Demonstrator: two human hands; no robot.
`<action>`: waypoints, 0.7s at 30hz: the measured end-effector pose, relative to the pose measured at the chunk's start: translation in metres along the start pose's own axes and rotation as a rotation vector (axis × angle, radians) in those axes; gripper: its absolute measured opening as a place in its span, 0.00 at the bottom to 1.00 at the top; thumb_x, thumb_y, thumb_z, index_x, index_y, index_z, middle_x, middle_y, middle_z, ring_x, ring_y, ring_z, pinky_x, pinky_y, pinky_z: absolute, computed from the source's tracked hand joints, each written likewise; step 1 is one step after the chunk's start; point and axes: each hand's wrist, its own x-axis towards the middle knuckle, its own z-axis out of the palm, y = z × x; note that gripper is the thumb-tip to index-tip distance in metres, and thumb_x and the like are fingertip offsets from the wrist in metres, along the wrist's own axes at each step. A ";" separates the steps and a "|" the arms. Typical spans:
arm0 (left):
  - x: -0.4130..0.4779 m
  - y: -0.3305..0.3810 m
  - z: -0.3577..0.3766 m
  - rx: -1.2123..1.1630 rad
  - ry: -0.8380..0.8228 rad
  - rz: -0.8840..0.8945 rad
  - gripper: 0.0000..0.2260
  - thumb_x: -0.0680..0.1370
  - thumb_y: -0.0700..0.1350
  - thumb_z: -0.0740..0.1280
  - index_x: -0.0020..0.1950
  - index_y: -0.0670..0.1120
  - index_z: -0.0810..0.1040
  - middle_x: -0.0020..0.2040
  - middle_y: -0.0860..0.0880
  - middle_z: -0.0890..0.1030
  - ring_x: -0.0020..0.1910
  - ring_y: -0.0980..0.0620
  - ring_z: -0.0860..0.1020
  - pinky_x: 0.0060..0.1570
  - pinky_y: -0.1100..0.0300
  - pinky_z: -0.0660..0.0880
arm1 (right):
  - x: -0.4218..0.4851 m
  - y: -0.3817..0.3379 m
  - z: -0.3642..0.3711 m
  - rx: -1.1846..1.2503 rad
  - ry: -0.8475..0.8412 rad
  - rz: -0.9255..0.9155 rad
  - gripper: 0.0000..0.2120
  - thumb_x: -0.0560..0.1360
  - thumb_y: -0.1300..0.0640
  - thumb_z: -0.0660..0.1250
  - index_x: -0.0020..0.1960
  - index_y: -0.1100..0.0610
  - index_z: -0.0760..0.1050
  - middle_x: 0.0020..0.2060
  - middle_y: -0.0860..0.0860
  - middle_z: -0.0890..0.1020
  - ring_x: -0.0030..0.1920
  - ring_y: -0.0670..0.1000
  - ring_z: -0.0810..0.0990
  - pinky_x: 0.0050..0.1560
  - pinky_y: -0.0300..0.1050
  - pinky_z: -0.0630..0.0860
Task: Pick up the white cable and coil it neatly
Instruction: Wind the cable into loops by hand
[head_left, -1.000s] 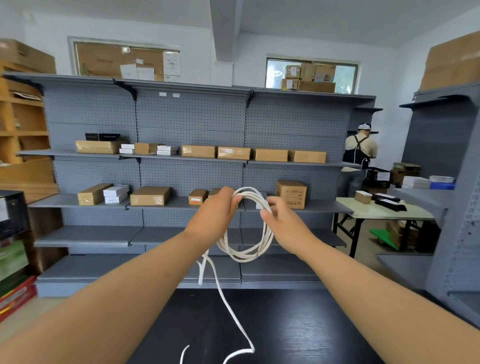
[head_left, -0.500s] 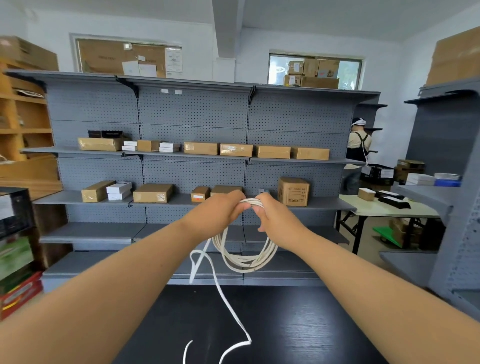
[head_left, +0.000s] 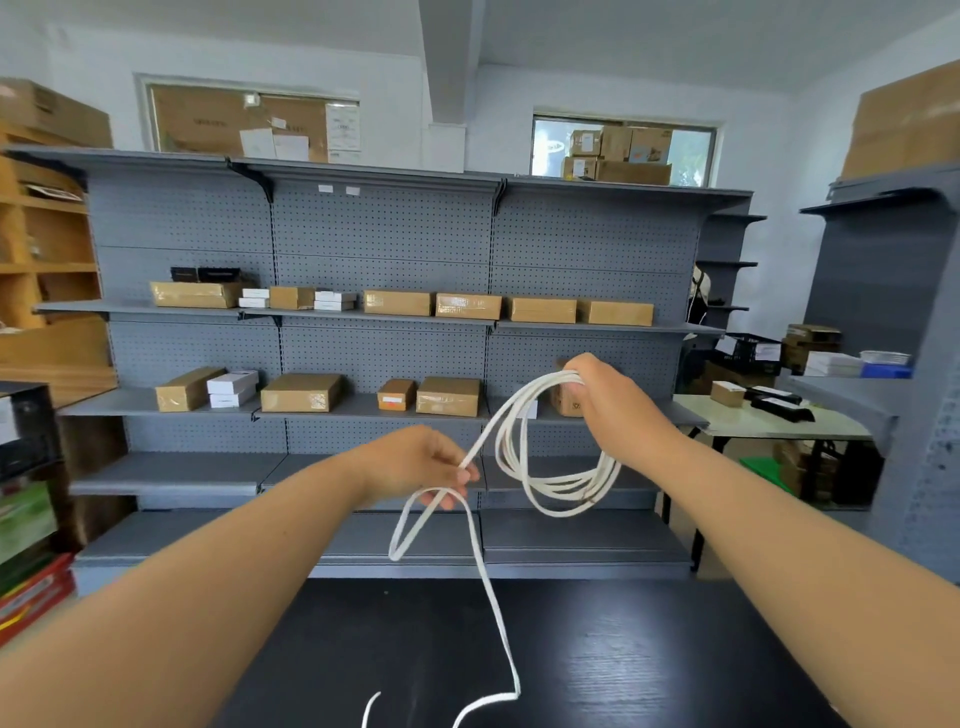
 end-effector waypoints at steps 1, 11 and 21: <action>0.002 0.003 -0.006 0.192 0.048 -0.025 0.06 0.78 0.42 0.64 0.43 0.47 0.80 0.36 0.50 0.81 0.33 0.56 0.79 0.42 0.60 0.78 | 0.000 0.001 -0.002 -0.032 -0.010 -0.005 0.09 0.81 0.58 0.51 0.54 0.61 0.68 0.44 0.55 0.71 0.44 0.56 0.71 0.43 0.51 0.66; 0.009 0.043 -0.042 0.717 0.508 -0.129 0.07 0.78 0.38 0.61 0.45 0.39 0.78 0.32 0.48 0.75 0.29 0.53 0.72 0.36 0.59 0.74 | 0.004 -0.002 0.015 -0.160 -0.040 -0.037 0.06 0.79 0.62 0.53 0.44 0.55 0.63 0.34 0.47 0.63 0.36 0.52 0.67 0.34 0.47 0.61; -0.001 0.062 -0.068 0.464 1.004 0.263 0.09 0.79 0.45 0.63 0.44 0.40 0.75 0.40 0.45 0.75 0.40 0.45 0.73 0.39 0.56 0.67 | 0.010 -0.019 0.013 -0.125 0.036 -0.102 0.09 0.81 0.57 0.50 0.42 0.54 0.60 0.33 0.48 0.63 0.33 0.51 0.63 0.33 0.48 0.59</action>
